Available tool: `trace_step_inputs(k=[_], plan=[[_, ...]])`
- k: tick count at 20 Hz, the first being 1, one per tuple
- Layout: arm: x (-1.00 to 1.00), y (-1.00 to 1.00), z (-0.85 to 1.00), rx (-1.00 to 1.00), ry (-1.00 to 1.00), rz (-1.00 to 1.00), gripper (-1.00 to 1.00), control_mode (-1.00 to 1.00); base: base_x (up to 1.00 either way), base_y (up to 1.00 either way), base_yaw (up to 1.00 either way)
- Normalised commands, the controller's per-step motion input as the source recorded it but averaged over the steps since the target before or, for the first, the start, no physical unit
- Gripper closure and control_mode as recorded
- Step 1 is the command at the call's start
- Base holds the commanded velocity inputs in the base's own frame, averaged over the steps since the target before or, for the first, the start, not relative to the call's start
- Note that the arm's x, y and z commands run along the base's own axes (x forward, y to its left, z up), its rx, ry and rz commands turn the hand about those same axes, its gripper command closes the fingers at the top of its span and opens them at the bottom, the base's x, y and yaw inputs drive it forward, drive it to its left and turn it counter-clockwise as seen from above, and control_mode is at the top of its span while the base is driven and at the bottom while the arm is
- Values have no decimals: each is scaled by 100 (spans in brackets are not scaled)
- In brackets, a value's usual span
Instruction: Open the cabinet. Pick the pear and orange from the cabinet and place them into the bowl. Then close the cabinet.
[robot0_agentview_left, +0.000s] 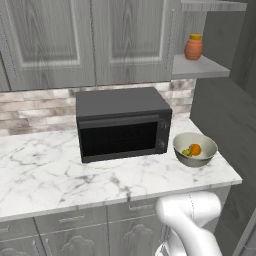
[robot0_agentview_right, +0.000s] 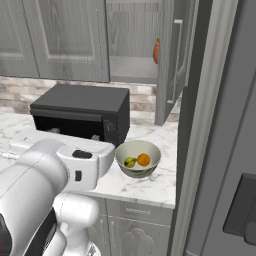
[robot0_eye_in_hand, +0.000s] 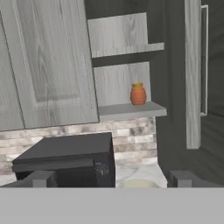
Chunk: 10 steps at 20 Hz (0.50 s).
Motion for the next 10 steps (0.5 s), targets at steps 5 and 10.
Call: trace_step_inputs(k=[5, 10], plan=[[-4, 0, 0, 0, -24, 0, -100, -100, 0, 0, 0], [-3, 0, 0, 0, -22, 0, -100, -100, 0, 0, 0]])
